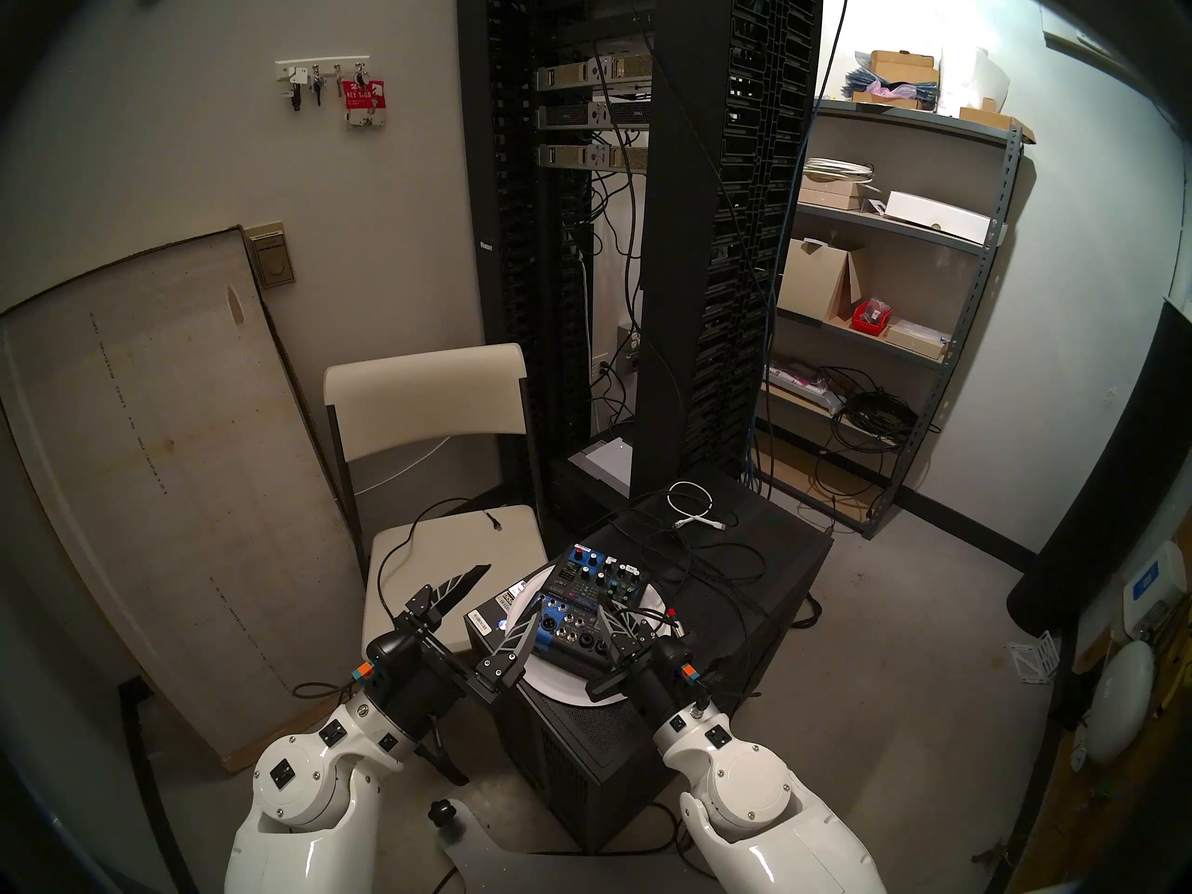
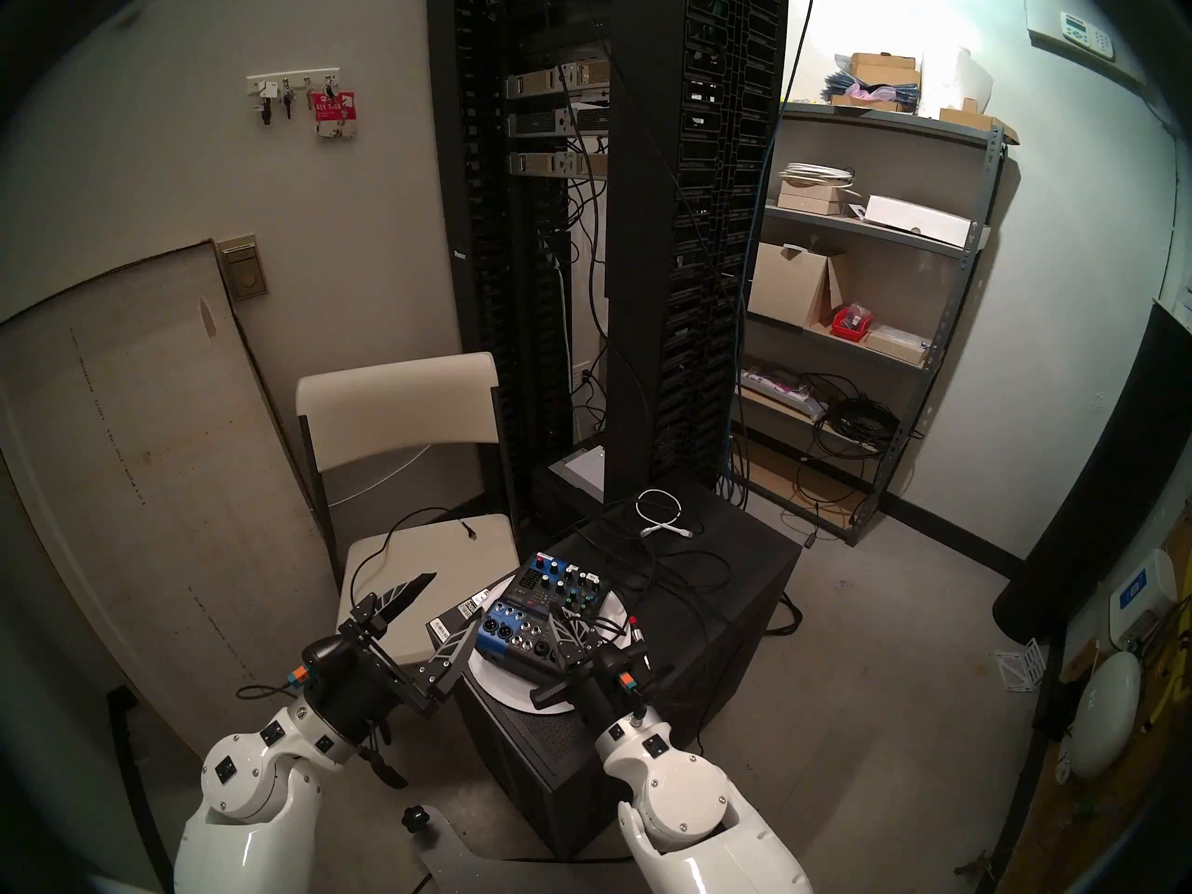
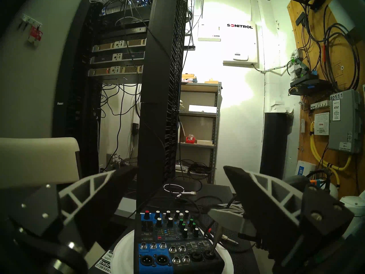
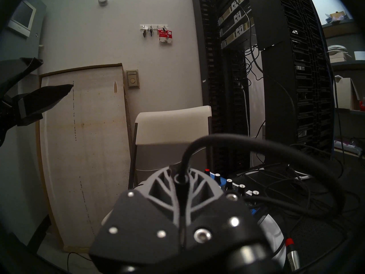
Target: Insert aux cable
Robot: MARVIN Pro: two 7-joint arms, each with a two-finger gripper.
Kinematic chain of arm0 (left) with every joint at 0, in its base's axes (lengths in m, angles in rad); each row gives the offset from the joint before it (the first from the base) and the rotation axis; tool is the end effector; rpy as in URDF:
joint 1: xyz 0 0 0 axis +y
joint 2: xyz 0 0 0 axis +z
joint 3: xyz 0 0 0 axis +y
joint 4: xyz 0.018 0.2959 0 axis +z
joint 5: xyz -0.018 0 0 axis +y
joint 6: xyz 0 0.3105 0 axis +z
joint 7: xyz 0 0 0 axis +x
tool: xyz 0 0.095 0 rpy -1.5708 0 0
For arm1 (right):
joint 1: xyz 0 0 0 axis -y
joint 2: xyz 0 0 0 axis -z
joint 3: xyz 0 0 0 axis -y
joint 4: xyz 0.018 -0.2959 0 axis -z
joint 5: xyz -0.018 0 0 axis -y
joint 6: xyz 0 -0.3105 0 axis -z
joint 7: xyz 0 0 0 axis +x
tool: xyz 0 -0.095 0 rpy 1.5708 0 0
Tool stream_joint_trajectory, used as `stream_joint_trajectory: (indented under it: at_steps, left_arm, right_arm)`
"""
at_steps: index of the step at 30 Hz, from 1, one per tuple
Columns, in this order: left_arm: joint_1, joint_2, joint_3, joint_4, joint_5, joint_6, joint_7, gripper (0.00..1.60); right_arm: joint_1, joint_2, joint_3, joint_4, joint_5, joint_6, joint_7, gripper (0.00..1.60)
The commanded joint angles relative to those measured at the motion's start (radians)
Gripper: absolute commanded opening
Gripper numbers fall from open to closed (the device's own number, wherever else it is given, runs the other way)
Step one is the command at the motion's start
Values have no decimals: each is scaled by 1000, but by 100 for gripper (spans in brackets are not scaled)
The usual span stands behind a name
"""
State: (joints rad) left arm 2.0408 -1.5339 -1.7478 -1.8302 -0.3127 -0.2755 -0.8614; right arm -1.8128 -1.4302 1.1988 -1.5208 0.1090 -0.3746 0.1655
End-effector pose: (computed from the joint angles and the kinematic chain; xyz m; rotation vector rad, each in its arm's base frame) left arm 0.2530 0.0095 -0.3318 1.6418 -0.4817 1.9494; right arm 0.2960 0.1189 -0.4004 -1.8600 -0.4425 -1.9414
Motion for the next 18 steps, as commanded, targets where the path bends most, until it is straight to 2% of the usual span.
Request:
stream_joint_trajectory:
  at_steps: [1, 18]
  left_arm:
    - [3, -3, -2, -15, -4, -1, 0, 160]
    - [6, -6, -6, -15, 0, 0, -8, 160]
  right_arm:
    - [14, -11, 3, -6, 4, -13, -5, 0]
    - [12, -10, 13, -18, 47, 5, 6, 0]
